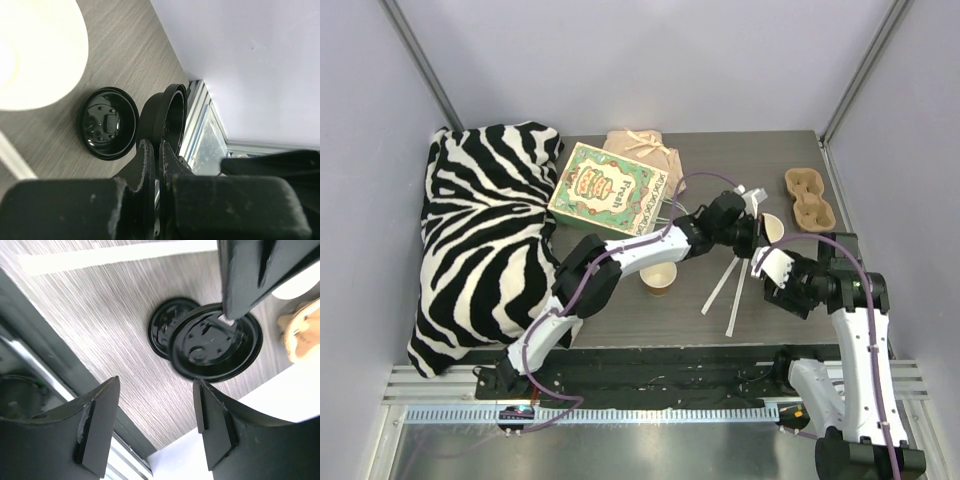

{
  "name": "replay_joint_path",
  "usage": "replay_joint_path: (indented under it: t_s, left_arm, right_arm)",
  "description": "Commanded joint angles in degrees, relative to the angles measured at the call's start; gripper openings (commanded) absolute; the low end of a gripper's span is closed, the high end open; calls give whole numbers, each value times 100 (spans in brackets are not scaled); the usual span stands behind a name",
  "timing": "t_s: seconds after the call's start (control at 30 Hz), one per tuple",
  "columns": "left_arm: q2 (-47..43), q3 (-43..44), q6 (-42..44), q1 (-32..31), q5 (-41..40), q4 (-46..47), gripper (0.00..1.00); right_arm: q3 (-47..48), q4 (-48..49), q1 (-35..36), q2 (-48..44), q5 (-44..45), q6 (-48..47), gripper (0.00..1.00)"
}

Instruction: Pack the takeout coffee

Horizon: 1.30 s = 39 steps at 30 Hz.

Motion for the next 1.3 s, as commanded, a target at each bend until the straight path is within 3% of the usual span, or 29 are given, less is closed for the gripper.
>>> replay_joint_path:
  t_s: [0.0,0.23,0.4,0.57,0.67,0.83,1.0,1.27]
  left_arm:
    - [-1085,-55,414,314,-58,-295,0]
    - [-2351,-1180,406,807,512,-649,0]
    - [-3177,-2050,371,1299,1556,-807,0]
    - [-3846,-2656,493,1799,2385,-1236,0]
    - [-4249,-3113,599,2133,2386,-1246,0]
    - [-4576,-3501,582,2679,2315,-1185,0]
    - [-4708,-3633,704,2943,2289,-1325,0]
    - [-4655,-3677,722,3031,2210,-1378,0]
  right_arm:
    - [792,-821,26,-79,-996,342,68]
    - [2715,-1164,26,596,-1911,1529,79]
    - [3499,-1077,61,1256,-2097,1092,83]
    - [3545,-665,403,1266,-1871,721,87]
    - [2958,-821,983,1248,-994,475,76]
    - [770,-148,1414,809,160,282,59]
    - [-522,900,1844,633,1013,97,55]
    - [-1526,2210,2092,1045,2103,18,48]
